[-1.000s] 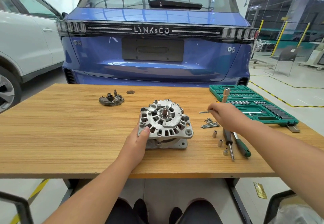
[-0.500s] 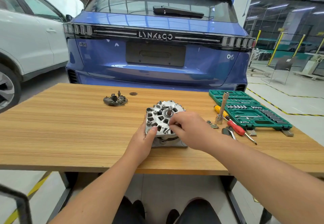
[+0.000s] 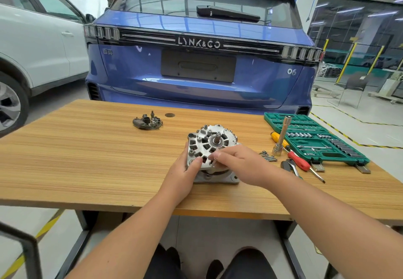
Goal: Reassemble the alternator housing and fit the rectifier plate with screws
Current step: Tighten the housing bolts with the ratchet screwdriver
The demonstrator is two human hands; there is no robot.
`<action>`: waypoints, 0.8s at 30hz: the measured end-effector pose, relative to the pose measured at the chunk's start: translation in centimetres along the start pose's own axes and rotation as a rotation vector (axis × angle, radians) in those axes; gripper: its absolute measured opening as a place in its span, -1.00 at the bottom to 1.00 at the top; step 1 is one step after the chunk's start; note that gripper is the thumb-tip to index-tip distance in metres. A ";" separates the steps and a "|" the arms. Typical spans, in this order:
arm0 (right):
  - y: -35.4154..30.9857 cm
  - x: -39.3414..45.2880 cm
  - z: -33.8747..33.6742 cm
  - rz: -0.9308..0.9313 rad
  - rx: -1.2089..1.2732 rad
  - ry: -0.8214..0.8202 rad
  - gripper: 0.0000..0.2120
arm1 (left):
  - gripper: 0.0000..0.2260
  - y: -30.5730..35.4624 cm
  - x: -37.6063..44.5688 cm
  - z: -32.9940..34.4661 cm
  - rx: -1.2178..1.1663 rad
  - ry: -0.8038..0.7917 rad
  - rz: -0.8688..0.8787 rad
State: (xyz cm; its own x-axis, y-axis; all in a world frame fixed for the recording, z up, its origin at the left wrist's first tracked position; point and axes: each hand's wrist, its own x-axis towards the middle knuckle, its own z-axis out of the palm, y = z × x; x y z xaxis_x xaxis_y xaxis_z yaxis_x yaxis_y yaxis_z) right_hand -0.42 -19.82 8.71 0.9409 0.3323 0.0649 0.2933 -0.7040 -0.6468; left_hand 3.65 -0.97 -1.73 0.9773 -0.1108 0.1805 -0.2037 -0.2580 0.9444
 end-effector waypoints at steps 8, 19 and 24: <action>-0.2 1.5 -0.4 0.163 0.102 -0.001 -0.81 | -0.27 0.3 -0.2 0.1 0.005 -0.004 0.002; -0.1 2.2 -0.2 0.212 0.043 0.011 -0.84 | -0.24 0.4 -0.2 0.0 0.008 -0.006 0.005; -0.9 3.0 0.2 0.240 -0.060 0.033 -0.91 | -0.26 0.3 -0.2 0.0 -0.011 -0.010 0.001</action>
State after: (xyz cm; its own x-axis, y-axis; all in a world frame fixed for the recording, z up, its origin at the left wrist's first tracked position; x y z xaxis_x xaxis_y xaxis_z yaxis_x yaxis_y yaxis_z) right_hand 2.05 -18.03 9.33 0.9895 0.1312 -0.0599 0.0693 -0.7970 -0.6001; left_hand 3.34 -0.99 -1.44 0.9766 -0.1203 0.1784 -0.2035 -0.2471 0.9474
